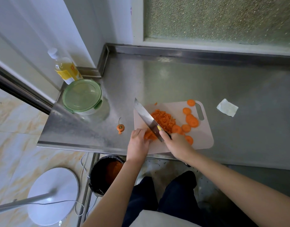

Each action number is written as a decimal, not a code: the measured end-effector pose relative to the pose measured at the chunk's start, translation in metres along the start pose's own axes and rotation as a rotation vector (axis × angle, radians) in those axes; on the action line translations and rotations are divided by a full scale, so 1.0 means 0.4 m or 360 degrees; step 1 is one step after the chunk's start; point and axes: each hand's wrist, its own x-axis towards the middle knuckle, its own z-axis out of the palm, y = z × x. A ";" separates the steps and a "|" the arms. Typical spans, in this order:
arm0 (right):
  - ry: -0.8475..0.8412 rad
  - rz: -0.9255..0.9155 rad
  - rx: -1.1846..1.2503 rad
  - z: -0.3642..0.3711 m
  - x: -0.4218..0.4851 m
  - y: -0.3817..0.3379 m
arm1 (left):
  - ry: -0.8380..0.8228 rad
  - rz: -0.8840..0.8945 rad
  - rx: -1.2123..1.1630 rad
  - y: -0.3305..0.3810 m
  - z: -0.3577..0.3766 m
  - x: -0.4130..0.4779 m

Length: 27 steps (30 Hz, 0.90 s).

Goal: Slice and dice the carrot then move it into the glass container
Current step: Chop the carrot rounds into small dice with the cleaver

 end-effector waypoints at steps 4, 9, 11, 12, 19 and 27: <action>0.0004 -0.0005 -0.0009 0.000 0.000 -0.005 | 0.0102 -0.0032 -0.0099 -0.004 0.000 0.000; -0.0013 -0.0003 -0.0014 -0.004 0.000 -0.011 | 0.0163 0.0016 -0.0121 -0.007 0.004 0.009; -0.0015 -0.0002 -0.0055 -0.003 0.000 -0.012 | 0.0180 0.0032 -0.0122 -0.010 0.008 0.008; -0.0015 -0.0002 -0.0070 -0.004 0.000 -0.013 | 0.0186 0.0030 -0.0128 -0.010 0.010 0.007; -0.0032 0.0031 -0.0118 0.002 0.007 -0.019 | 0.0209 0.0053 -0.0137 -0.010 0.018 0.005; 0.0142 -0.0045 -0.0287 0.044 0.009 -0.015 | 0.0197 0.0022 -0.0123 -0.007 0.012 0.012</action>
